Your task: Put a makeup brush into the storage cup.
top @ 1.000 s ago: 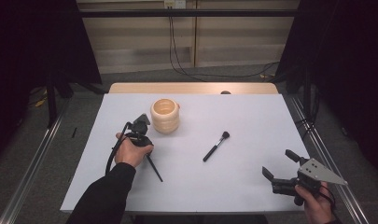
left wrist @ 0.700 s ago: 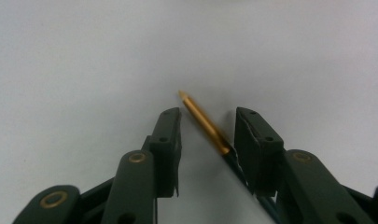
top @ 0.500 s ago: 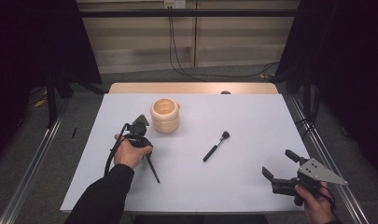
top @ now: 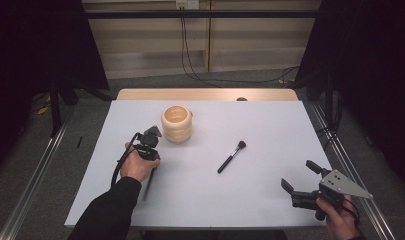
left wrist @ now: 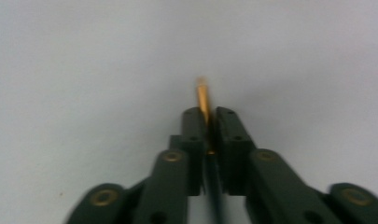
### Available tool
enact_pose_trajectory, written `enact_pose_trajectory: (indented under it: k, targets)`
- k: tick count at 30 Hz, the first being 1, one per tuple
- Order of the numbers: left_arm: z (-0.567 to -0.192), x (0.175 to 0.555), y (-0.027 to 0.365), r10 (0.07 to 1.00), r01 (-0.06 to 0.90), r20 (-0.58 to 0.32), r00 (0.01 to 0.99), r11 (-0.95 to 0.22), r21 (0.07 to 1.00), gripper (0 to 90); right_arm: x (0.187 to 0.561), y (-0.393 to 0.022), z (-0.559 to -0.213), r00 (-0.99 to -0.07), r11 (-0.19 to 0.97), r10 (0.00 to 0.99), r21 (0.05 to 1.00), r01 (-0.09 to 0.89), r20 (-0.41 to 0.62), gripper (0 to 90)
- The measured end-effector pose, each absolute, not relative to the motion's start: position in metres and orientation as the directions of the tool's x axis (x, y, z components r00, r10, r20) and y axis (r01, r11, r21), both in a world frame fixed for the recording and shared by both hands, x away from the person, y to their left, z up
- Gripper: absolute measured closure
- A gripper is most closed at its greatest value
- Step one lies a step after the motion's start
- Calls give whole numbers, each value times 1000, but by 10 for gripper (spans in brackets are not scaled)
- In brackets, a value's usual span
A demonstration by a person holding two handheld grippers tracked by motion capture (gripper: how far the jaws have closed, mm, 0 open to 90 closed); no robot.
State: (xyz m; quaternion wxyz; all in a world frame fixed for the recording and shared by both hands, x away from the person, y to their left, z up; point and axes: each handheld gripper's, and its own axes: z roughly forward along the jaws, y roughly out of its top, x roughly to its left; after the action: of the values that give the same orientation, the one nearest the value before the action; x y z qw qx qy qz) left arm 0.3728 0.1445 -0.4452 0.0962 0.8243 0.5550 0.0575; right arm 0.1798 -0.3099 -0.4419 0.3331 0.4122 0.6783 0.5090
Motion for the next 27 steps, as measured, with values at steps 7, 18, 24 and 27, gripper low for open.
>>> enact_pose_trajectory:
  k: [7,18,24,27]
  targets:
    - [-445,374,147,910,890,-23,413,-398,223,844,180,-310,-442,-440,140,898,965,224,-29,0]
    - [-444,376,156,899,886,-89,430,-400,234,845,180,-310,-442,-440,135,898,965,227,-22,0]
    - [-444,377,159,884,876,-109,455,-424,229,847,180,-310,-442,-435,139,900,964,225,-28,0]
    - [-444,376,159,883,875,-109,457,-423,236,847,180,-310,-442,-436,139,900,965,224,-29,0]
